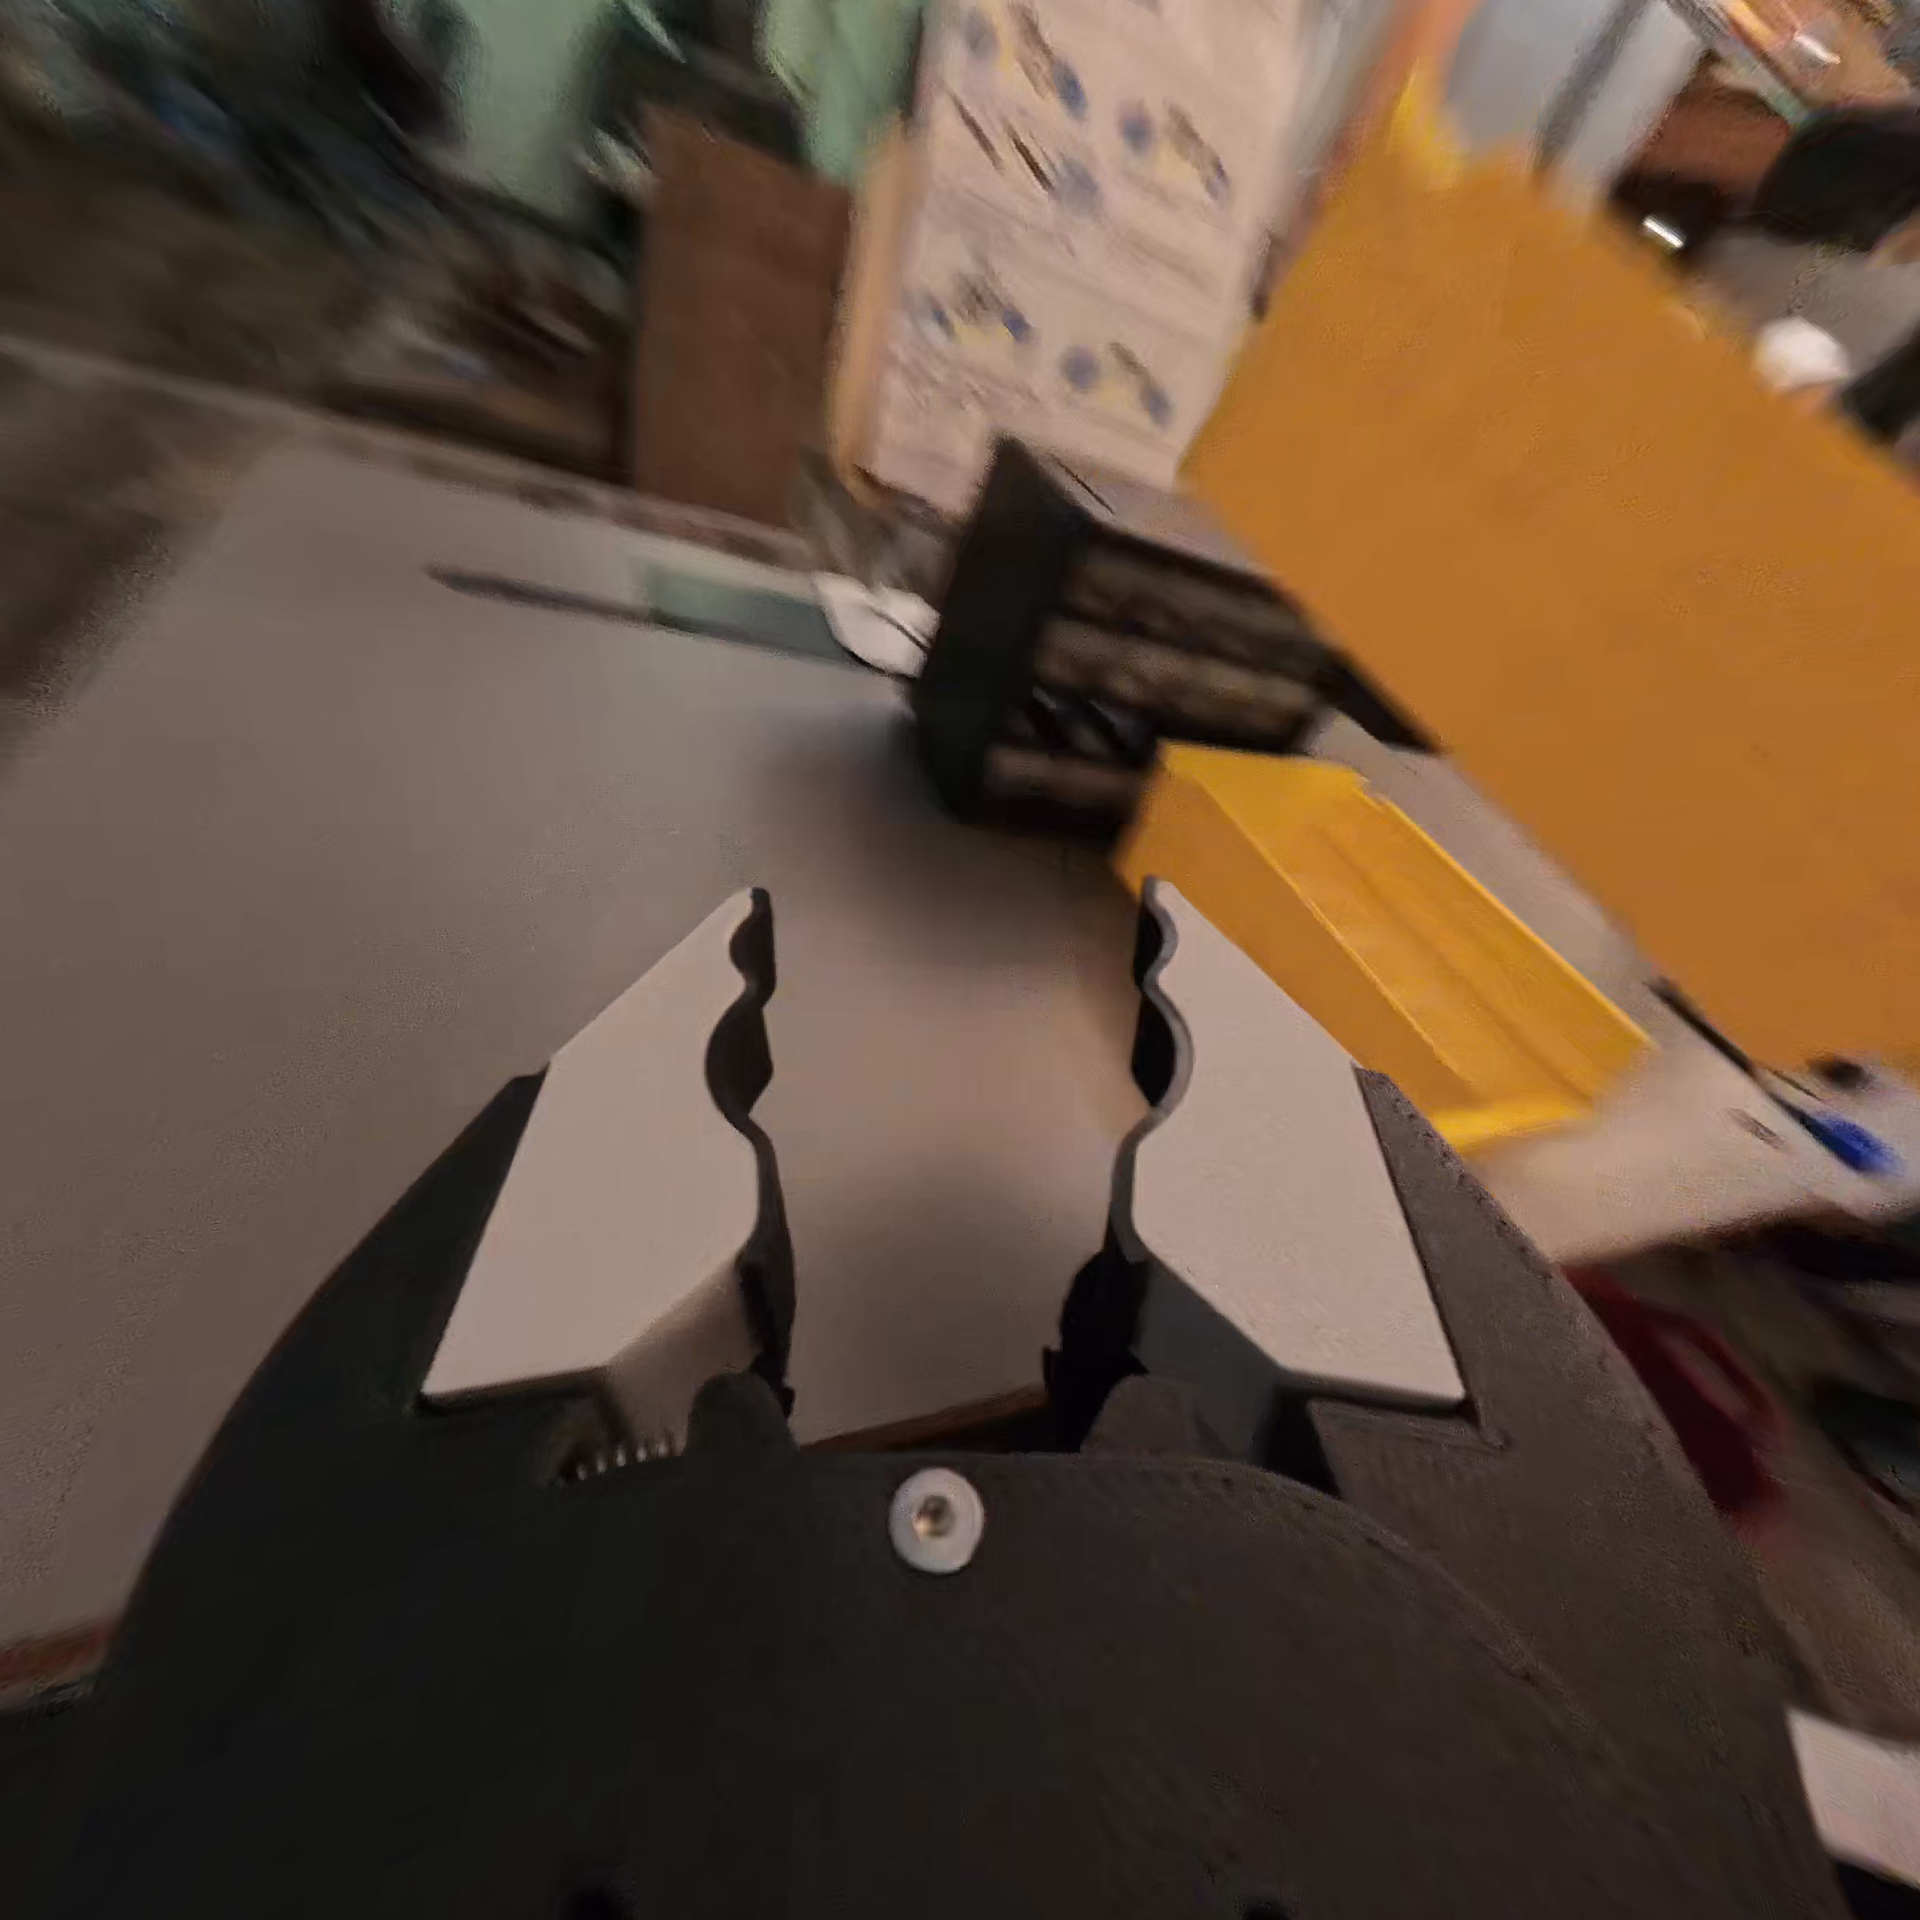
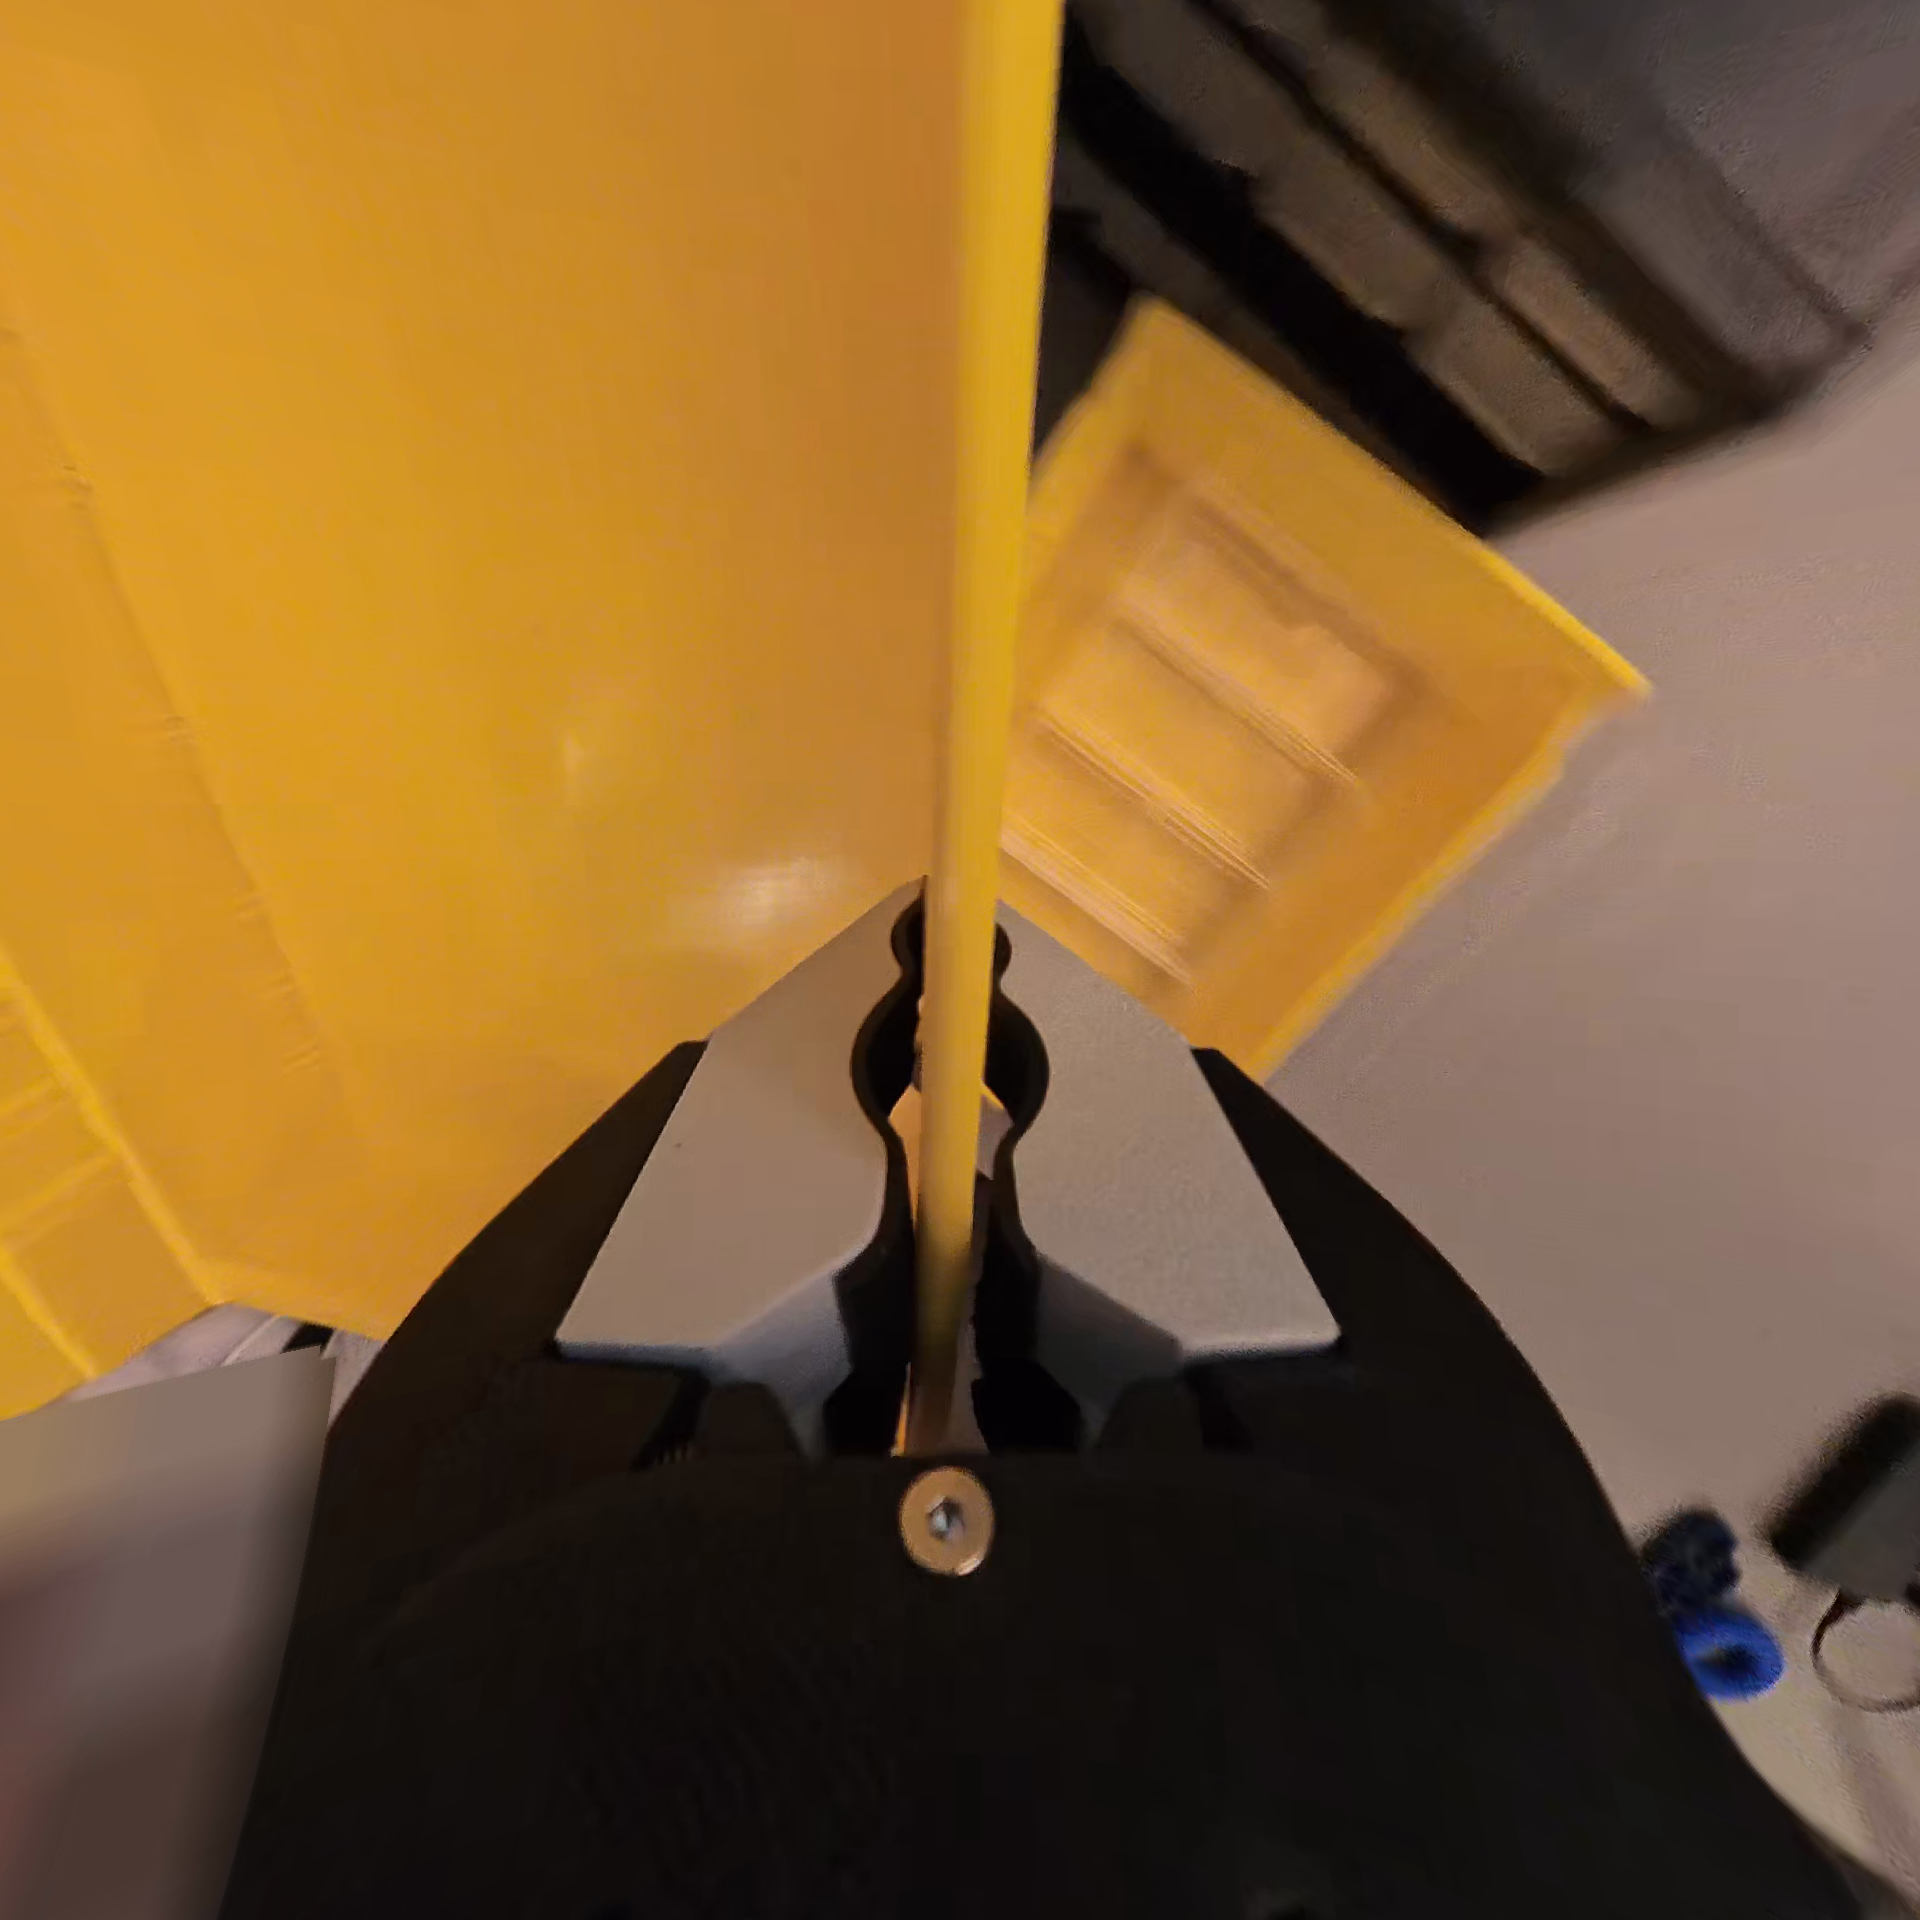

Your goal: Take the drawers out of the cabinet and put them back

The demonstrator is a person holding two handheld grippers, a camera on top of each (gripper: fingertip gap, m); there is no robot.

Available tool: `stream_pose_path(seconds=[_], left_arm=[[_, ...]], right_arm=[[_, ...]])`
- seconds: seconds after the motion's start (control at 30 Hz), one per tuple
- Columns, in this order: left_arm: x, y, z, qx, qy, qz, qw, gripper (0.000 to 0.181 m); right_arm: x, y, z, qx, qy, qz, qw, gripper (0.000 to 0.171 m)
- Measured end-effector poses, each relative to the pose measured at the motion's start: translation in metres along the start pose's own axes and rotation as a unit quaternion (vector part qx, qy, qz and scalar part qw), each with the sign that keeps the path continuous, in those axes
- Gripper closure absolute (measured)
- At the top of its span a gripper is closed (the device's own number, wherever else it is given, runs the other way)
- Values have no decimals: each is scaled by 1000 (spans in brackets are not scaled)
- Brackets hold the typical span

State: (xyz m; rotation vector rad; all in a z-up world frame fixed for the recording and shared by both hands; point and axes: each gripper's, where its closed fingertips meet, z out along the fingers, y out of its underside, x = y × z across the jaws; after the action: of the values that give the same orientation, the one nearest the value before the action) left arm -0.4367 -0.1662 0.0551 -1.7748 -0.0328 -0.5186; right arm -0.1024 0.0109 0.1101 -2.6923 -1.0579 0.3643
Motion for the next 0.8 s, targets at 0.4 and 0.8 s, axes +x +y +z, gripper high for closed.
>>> stream_pose_path(seconds=[0.4, 0.8], left_arm=[[175, 154, 227, -342, 189, 16, 920, 102], [182, 196, 246, -594, 161, 126, 778, 136]], right_arm=[[300, 314, -30, -38, 106, 367, 923, 168], [373, 365, 81, -46, 69, 428, 900, 169]])
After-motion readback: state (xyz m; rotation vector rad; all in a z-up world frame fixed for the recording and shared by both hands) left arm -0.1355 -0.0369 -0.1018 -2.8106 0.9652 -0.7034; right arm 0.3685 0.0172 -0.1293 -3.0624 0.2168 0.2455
